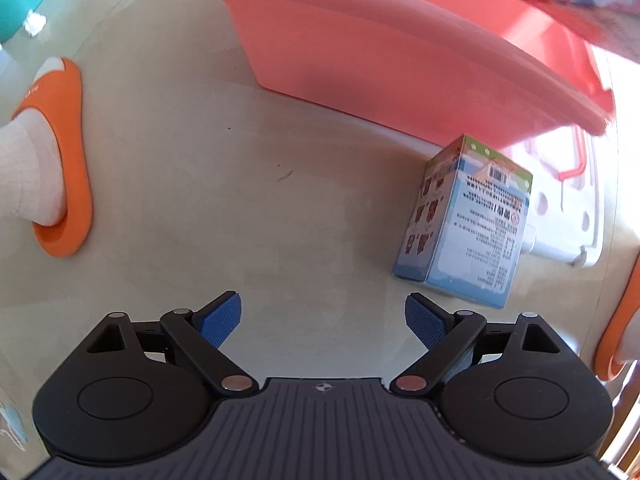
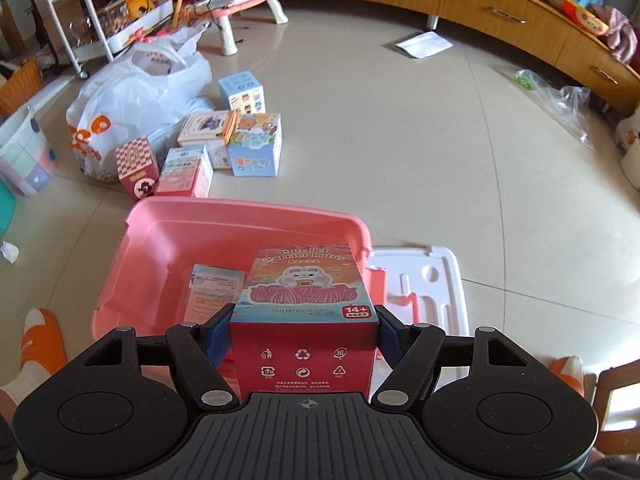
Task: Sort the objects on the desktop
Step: 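Lift and carry the pink box with the right gripper over the bin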
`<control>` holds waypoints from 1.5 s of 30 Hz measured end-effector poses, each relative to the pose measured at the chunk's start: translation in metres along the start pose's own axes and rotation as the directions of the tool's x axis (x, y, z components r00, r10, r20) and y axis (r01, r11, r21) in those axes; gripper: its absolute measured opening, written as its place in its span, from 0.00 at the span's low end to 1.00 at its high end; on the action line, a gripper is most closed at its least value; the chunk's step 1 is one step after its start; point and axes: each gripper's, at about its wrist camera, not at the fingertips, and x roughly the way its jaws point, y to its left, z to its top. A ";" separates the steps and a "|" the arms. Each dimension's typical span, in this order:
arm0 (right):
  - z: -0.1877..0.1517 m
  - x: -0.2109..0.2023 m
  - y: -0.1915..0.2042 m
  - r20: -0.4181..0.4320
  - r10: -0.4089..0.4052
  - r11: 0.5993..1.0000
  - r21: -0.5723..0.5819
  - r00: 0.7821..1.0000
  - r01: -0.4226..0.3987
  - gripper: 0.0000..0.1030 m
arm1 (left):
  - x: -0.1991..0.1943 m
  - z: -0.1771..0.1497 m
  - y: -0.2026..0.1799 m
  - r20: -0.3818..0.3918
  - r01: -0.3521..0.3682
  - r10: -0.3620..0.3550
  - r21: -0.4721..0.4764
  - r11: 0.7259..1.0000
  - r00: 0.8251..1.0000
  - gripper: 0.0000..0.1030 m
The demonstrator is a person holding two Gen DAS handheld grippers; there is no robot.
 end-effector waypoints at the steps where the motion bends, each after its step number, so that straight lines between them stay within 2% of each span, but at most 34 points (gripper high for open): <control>1: 0.002 0.005 0.003 -0.004 -0.009 1.000 -0.012 1.000 0.009 0.65 | 0.001 0.001 0.001 -0.002 0.001 -0.001 -0.006 1.000 1.000 0.89; 3: 0.007 0.017 0.008 -0.013 -0.025 0.999 -0.036 1.000 0.024 0.65 | 0.004 0.002 0.002 -0.008 -0.001 0.001 -0.009 1.000 1.000 0.89; 9: 0.013 0.056 0.013 -0.090 -0.007 1.000 0.004 0.996 0.008 0.65 | 0.011 0.007 0.010 -0.020 -0.018 0.017 -0.040 0.999 1.000 0.89; 13: 0.012 0.078 0.021 -0.113 -0.041 0.999 -0.025 0.993 0.038 0.65 | 0.017 0.009 0.013 -0.032 -0.011 0.009 -0.058 0.998 0.999 0.89; 22: 0.010 0.116 0.031 -0.167 -0.046 0.999 -0.035 0.985 0.041 0.65 | 0.032 0.012 0.022 -0.060 -0.027 0.022 -0.089 0.996 0.998 0.89; 35: 0.002 0.152 0.039 -0.187 -0.103 0.994 -0.051 0.977 0.095 0.65 | 0.039 0.016 0.025 -0.074 -0.028 0.022 -0.080 0.996 0.997 0.89; 45: 0.005 0.158 0.034 -0.167 -0.084 0.996 -0.019 0.982 0.082 0.65 | 0.041 0.015 0.024 -0.093 -0.029 0.023 -0.063 0.998 0.995 0.89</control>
